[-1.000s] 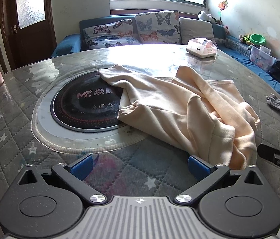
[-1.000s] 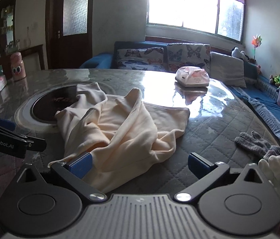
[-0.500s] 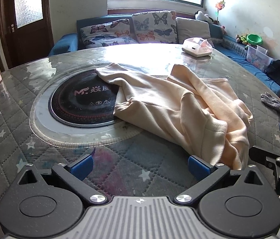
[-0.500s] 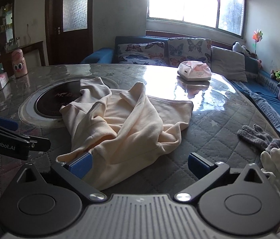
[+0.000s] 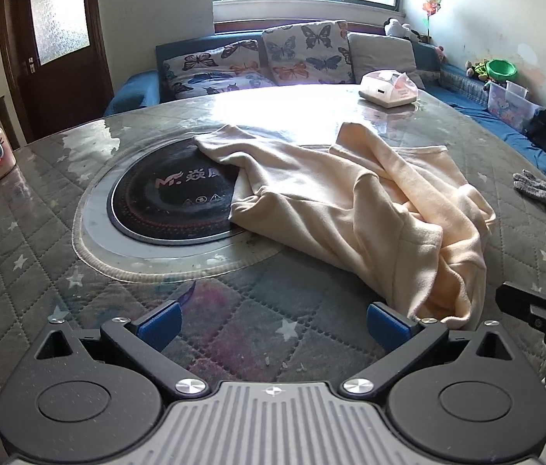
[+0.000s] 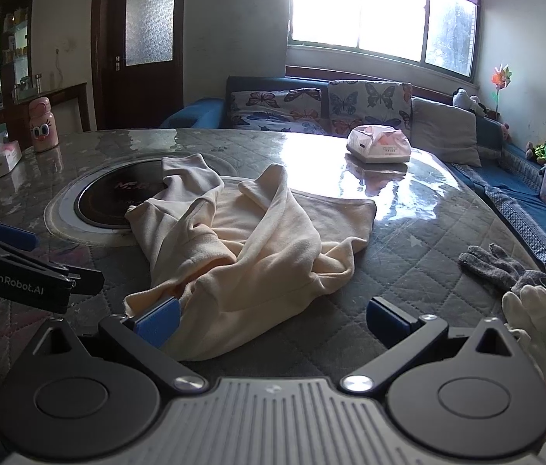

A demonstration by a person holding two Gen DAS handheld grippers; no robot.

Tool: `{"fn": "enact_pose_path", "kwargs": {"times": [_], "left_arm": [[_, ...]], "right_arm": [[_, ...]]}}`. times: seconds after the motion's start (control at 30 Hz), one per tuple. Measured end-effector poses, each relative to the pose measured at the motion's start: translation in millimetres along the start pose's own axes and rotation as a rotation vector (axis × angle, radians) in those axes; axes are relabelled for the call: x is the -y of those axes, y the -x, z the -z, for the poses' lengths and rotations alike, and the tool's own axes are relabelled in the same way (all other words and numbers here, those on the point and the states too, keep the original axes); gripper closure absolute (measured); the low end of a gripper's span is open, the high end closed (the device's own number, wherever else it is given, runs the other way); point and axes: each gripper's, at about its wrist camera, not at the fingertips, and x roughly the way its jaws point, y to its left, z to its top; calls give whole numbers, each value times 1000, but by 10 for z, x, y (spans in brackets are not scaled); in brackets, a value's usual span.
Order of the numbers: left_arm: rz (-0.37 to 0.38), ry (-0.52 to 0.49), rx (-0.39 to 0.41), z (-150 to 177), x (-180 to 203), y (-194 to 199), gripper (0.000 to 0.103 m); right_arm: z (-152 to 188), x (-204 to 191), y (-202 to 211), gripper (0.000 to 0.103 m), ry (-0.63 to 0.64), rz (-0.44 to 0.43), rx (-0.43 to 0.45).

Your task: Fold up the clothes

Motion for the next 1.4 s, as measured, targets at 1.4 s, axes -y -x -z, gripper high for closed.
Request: {"fn": "enact_pose_path", "kwargs": {"times": [1.4], "left_arm": [[-33, -19, -56, -51, 114, -98, 0]], "right_arm": [[-81, -16, -59, 0, 0, -18, -9]]}}
